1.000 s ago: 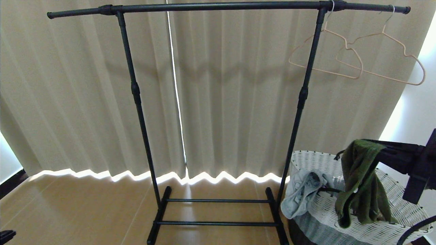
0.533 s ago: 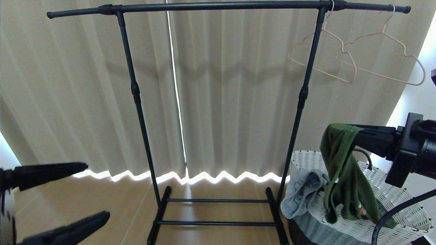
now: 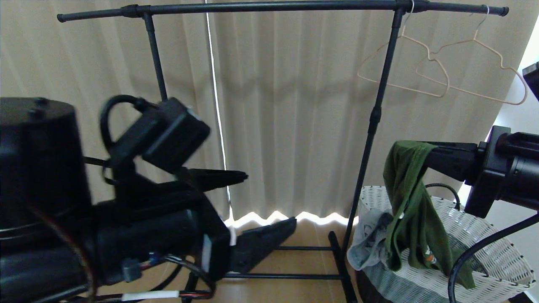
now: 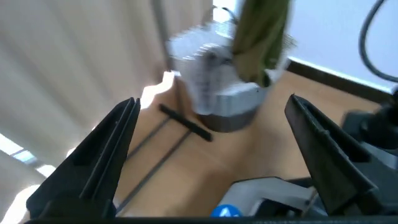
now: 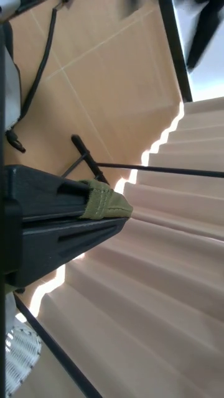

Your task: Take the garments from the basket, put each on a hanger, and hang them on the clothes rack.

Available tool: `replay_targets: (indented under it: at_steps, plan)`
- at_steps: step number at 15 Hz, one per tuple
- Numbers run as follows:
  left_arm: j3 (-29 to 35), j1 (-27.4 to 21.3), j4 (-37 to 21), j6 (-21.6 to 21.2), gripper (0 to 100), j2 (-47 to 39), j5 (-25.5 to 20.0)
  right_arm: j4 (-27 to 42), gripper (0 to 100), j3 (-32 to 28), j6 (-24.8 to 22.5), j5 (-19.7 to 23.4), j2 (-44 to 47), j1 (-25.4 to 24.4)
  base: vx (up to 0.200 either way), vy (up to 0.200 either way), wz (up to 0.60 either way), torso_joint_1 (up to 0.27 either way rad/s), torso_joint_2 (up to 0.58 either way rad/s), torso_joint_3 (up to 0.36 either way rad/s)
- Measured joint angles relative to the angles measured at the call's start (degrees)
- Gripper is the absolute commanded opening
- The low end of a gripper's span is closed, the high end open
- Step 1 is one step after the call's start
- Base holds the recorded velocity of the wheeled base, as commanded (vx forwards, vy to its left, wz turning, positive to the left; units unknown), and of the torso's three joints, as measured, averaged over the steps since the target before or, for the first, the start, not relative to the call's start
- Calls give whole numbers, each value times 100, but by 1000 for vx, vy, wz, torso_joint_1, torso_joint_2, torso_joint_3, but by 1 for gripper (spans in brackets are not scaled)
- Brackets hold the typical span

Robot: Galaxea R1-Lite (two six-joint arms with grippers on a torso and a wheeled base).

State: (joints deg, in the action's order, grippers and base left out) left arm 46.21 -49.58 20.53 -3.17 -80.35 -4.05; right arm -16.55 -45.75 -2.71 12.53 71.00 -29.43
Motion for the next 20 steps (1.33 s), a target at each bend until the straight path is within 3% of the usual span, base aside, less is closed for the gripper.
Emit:
replay_targets:
  at_steps: [4, 7, 12, 20]
  plan:
    - [708, -800, 897, 486, 100, -1571, 118, -6, 0, -16, 63, 5, -57, 0, 0, 0, 0, 0, 0, 0]
    - [1409, -1158, 1182, 885, 100, -2447, 178, 0, 0, 17, 72, 9, -190, 0, 0, 0, 0, 0, 0, 0]
    - [2107, -1215, 1680, 1192, 100, -3333, 497, -2, 0, 9, 115, 11, -300, 0, 0, 0, 0, 0, 0, 0]
    - [2111, -839, 1896, 1278, 100, -3594, 530, -2, 0, -24, 107, 11, -341, 2, 0, 0, 0, 0, 0, 0]
